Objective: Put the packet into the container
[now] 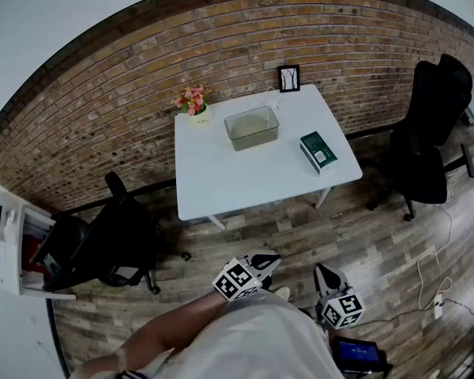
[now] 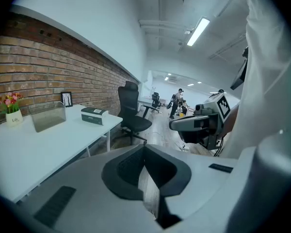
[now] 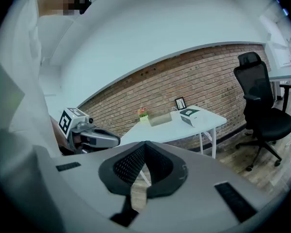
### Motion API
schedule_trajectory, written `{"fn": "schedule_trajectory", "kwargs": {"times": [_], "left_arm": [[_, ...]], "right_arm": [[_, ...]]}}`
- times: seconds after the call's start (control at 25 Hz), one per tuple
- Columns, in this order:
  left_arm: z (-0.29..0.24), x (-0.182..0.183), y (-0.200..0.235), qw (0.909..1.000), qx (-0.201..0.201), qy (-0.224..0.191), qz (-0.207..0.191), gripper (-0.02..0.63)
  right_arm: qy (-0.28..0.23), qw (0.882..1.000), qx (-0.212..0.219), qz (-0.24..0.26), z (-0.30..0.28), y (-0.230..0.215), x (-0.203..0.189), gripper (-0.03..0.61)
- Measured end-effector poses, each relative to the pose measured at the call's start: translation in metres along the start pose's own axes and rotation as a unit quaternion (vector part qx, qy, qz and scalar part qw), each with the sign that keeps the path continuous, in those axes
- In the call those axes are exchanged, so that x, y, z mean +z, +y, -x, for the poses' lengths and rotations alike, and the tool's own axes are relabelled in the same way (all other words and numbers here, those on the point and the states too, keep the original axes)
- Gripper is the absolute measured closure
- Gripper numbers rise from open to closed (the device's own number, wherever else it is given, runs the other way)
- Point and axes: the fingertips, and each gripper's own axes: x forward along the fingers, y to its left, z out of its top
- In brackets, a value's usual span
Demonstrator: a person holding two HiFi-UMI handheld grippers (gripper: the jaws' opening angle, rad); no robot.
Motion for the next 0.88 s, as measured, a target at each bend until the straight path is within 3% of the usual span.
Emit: {"fn": "schedule_trajectory", "kwargs": {"times": [0.36, 0.88], "left_arm": [[0.011, -0.006, -0.007, 1.0, 0.006, 0.006, -0.001, 0.603], [0.007, -0.001, -0.004, 0.9999, -0.002, 0.01, -0.01, 0.603]], "right_arm": [[-0.024, 1.0, -0.008, -0.01, 0.007, 0.008, 0.005, 0.571], [-0.015, 0.999, -0.009, -0.026, -0.001, 0.005, 0.003, 0.569]]}}
